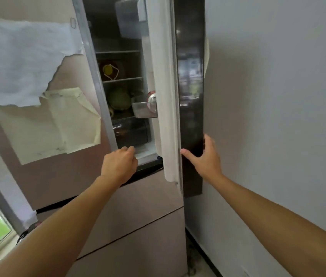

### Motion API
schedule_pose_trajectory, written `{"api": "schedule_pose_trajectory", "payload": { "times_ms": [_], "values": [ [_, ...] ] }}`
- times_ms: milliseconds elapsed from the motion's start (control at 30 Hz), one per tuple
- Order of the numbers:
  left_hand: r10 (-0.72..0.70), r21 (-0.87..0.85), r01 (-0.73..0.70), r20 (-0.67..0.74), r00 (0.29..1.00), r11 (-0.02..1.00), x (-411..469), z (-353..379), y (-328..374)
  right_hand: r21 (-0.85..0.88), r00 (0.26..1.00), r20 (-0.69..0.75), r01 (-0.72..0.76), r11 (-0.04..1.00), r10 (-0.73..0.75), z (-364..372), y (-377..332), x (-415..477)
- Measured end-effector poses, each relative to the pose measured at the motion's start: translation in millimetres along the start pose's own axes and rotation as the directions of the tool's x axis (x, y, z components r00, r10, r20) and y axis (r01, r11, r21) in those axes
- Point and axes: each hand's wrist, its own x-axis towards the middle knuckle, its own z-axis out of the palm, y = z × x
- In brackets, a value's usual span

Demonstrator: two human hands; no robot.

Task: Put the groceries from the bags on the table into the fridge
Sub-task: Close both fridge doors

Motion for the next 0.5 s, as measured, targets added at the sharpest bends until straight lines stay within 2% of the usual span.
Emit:
{"api": "schedule_pose_trajectory", "payload": {
  "times_ms": [167, 333, 500],
  "values": [
    [-0.077, -0.024, 0.076, -0.075, 0.994, 0.997, -13.8, -12.6, -43.9, -0.175, 0.988, 0.061, 0.149, 0.973, -0.140, 51.6, -32.0, -14.9],
    [-0.154, 0.071, 0.165, -0.140, 0.978, 0.984, -7.5, -18.5, -82.3, -0.282, 0.964, 0.106, 0.263, 0.923, -0.242, 102.7, -55.6, -13.0],
    [-0.175, 0.084, 0.201, -0.251, 0.952, 0.976, 13.9, -15.1, -102.9, -0.336, 0.876, 0.307, 0.466, 0.819, -0.372, 134.7, -53.3, 1.8]
  ]
}}
